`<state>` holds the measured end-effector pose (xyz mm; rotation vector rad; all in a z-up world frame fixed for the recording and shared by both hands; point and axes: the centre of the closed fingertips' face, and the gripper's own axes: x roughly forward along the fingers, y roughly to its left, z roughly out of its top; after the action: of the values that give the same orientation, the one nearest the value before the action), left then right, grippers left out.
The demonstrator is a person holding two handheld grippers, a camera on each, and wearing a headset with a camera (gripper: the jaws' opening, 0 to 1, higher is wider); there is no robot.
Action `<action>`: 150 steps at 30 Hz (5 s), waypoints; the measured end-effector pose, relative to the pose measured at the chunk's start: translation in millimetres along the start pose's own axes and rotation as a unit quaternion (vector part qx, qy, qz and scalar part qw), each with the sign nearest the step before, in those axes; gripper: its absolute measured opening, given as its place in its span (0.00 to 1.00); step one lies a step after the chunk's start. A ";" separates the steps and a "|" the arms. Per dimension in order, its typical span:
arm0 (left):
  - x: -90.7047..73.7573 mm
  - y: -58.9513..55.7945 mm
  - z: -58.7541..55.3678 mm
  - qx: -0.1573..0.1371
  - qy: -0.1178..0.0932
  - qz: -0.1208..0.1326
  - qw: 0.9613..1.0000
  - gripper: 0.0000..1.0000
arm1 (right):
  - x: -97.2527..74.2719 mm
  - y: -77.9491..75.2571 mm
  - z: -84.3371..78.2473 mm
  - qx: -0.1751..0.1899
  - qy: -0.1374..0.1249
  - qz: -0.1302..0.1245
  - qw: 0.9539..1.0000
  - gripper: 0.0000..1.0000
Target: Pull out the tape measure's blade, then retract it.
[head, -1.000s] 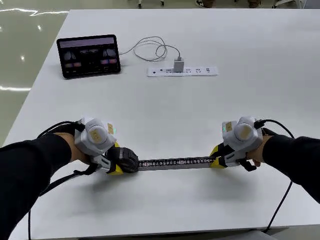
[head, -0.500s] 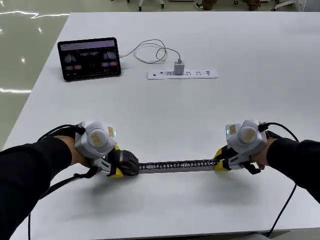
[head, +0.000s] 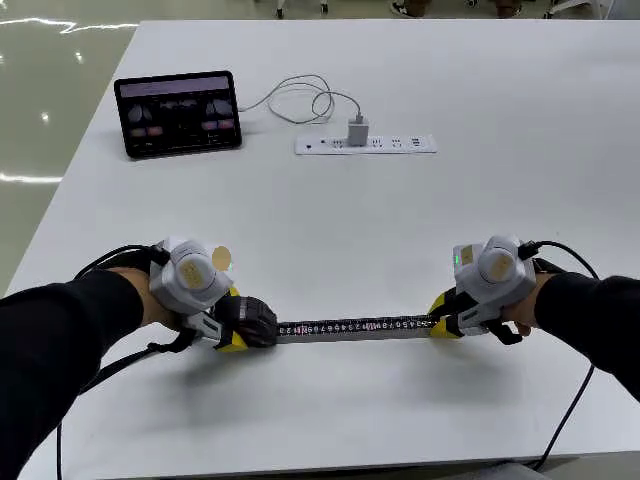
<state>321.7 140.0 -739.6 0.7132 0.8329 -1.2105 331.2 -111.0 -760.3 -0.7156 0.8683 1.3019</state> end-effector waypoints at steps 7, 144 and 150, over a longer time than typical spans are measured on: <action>1.2 0.7 0.6 -0.003 -0.003 -0.001 1.000 0.34 | -1.0 0.2 -0.4 0.003 -0.003 0.000 1.000 0.10; -113.1 -46.7 -74.2 -0.342 -0.185 0.225 0.893 1.00 | -131.3 81.5 -78.9 0.256 -0.163 -0.244 0.921 1.00; -114.8 -45.8 -73.1 -0.338 -0.188 0.229 0.894 1.00 | -132.9 82.2 -72.4 0.244 -0.162 -0.239 0.926 1.00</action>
<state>248.9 249.2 -681.4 0.0762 0.6451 -0.5359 233.3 -228.1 -680.5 -0.2728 0.6526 0.6934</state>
